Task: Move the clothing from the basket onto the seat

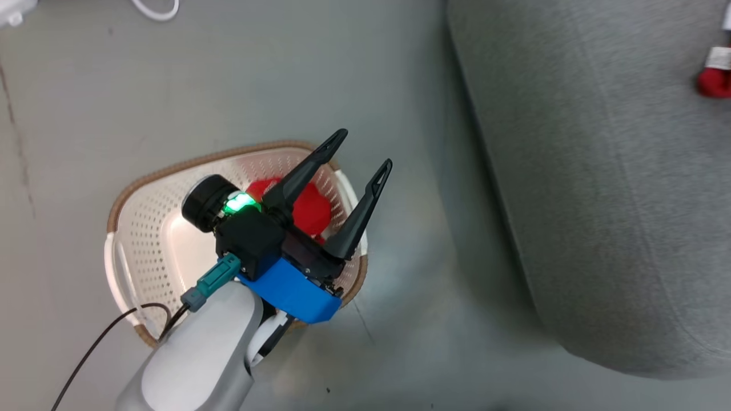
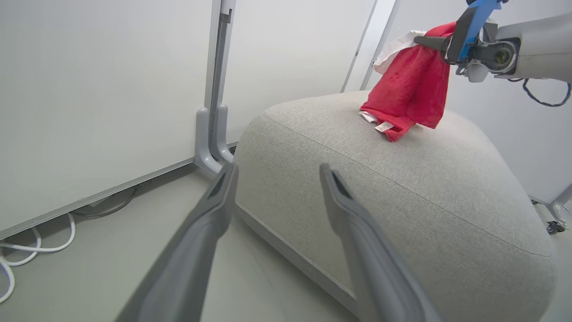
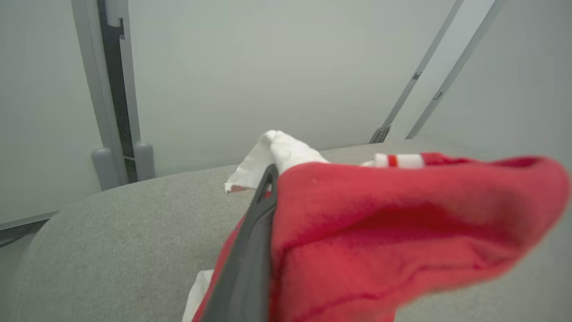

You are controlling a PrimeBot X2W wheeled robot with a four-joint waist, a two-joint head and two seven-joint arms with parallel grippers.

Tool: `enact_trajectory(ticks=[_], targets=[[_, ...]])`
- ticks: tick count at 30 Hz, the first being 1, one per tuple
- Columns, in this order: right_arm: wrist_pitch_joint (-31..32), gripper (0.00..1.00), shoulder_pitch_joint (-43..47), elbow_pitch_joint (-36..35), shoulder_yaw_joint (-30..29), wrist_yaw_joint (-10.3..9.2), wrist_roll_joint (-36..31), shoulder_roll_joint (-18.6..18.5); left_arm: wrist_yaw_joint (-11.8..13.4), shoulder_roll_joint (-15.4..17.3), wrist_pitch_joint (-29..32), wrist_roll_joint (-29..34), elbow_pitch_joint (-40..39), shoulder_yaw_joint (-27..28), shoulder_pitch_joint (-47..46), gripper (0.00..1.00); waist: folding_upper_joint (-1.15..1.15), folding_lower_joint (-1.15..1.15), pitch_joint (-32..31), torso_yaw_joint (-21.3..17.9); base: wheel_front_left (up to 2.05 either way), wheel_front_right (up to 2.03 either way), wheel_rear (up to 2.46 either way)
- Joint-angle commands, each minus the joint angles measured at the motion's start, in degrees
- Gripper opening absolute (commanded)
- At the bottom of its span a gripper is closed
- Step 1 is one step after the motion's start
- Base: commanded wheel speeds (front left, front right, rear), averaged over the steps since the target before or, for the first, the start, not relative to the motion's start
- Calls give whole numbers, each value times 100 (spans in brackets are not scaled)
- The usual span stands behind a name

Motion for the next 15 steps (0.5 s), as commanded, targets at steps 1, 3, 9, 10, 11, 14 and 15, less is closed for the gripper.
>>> enact_trajectory(ticks=[1,3,9,10,11,14,15], targets=[[-95,0,178,63,-153,-4,-122,72,-20,51,-19,33,-65,19,-130,100,0,-2,504,345,0,0,0],[-138,0,256,105,-266,-4,-150,169,-20,69,-18,46,-75,28,-166,100,0,-2,562,355,0,0,0],[-310,0,624,255,-892,-5,-520,625,-21,94,-19,133,-29,56,-224,100,0,-2,676,369,0,0,0],[-319,0,658,238,-971,-5,-594,661,-21,90,-19,132,-23,50,-228,100,0,-2,668,376,0,0,0],[-324,0,698,222,-1050,-5,-681,703,-21,81,-19,128,-22,60,-233,100,0,-2,657,382,0,0,0],[-337,0,784,169,-1250,-5,-925,829,-21,59,-18,111,3,92,-206,100,0,-2,590,382,0,0,0],[-334,0,793,147,-1314,-5,-1016,858,-21,48,-19,105,9,99,-184,100,0,-2,564,378,0,0,0]])
